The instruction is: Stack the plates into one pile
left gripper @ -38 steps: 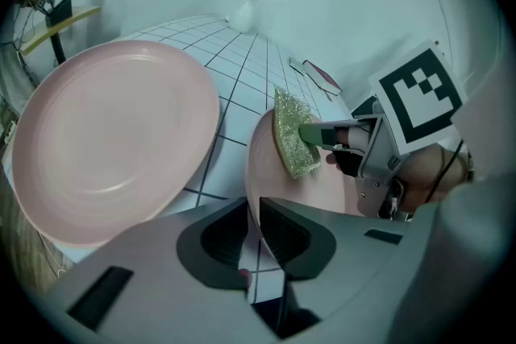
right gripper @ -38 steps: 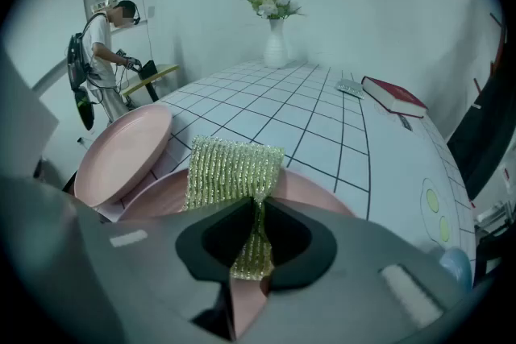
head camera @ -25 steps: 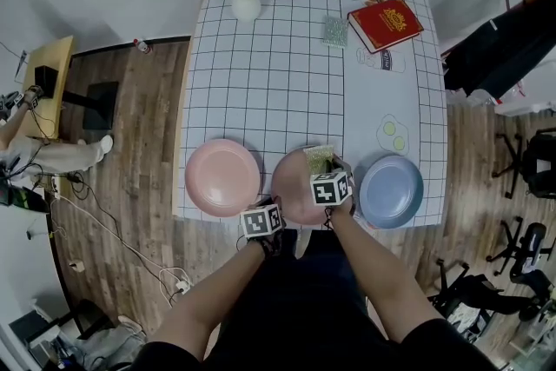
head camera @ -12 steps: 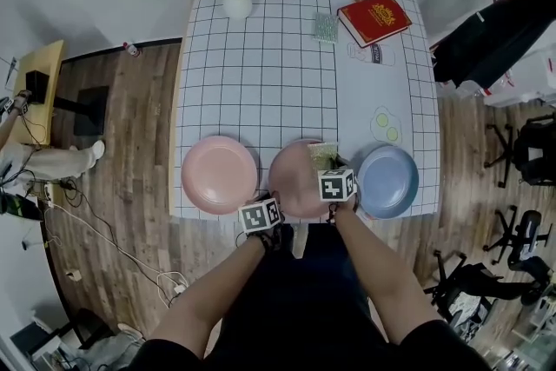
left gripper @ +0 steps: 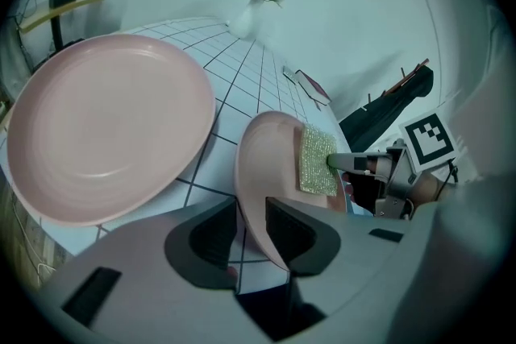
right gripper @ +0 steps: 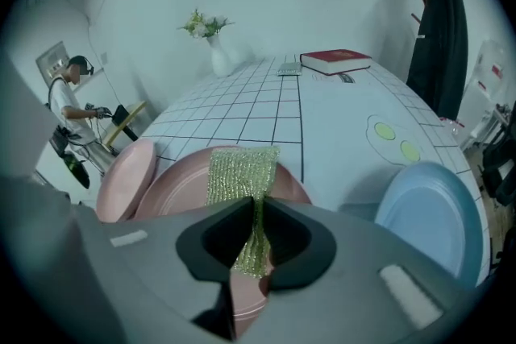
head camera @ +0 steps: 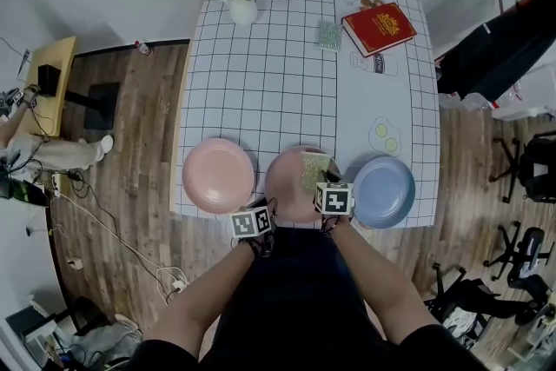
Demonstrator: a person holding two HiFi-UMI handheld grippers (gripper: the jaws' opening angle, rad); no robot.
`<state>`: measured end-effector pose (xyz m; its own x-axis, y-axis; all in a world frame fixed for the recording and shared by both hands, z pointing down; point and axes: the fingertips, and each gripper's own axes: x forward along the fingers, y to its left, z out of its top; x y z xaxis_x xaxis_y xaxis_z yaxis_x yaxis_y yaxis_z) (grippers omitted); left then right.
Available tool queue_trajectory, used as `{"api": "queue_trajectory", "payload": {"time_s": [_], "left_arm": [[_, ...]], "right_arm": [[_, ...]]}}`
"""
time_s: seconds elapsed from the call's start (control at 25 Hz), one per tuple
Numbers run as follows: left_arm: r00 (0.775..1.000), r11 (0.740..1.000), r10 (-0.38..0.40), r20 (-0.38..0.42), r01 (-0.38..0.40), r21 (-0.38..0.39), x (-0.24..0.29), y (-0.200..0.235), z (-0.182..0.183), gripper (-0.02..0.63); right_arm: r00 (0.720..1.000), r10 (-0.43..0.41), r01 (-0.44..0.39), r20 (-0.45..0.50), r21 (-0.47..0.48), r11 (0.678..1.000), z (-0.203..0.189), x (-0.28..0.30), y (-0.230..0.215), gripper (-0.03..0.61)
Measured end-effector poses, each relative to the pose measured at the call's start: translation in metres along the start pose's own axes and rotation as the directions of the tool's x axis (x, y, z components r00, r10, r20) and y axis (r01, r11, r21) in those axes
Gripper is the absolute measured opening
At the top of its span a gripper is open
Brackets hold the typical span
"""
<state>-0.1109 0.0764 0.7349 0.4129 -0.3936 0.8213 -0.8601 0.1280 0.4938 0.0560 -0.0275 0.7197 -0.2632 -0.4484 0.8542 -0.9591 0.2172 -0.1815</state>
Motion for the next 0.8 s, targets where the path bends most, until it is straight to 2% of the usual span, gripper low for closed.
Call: {"api": "queue_trajectory", "payload": {"time_s": [0.16,0.28,0.44,0.68,0.8], "left_arm": [[1.0,1.0,0.02,-0.024,-0.02,0.003,-0.007,-0.006,-0.012,0.098],[0.999,0.999,0.045,-0.025,-0.045,0.029,-0.008,-0.007,-0.011,0.103],[0.997,0.998,0.055,-0.048,-0.054,0.011,-0.007,-0.01,-0.021,0.103],[0.997,0.999,0.039,-0.072,-0.041,-0.033,-0.004,-0.014,-0.04,0.103],[0.998,0.995,0.022,-0.051,-0.027,-0.101,0.001,-0.013,-0.039,0.103]], "right_arm": [[0.989,0.144,-0.142,-0.036,0.056,0.988,-0.009,0.001,0.026,0.052],[0.969,0.24,-0.234,-0.053,0.097,0.967,-0.008,0.003,0.049,0.052],[0.936,0.343,-0.333,-0.073,0.121,0.935,-0.008,0.007,0.076,0.052],[0.894,0.428,-0.417,-0.136,0.104,0.903,-0.019,0.012,0.113,0.052],[0.883,0.433,-0.428,-0.181,0.07,0.901,-0.029,0.019,0.126,0.052]]}}
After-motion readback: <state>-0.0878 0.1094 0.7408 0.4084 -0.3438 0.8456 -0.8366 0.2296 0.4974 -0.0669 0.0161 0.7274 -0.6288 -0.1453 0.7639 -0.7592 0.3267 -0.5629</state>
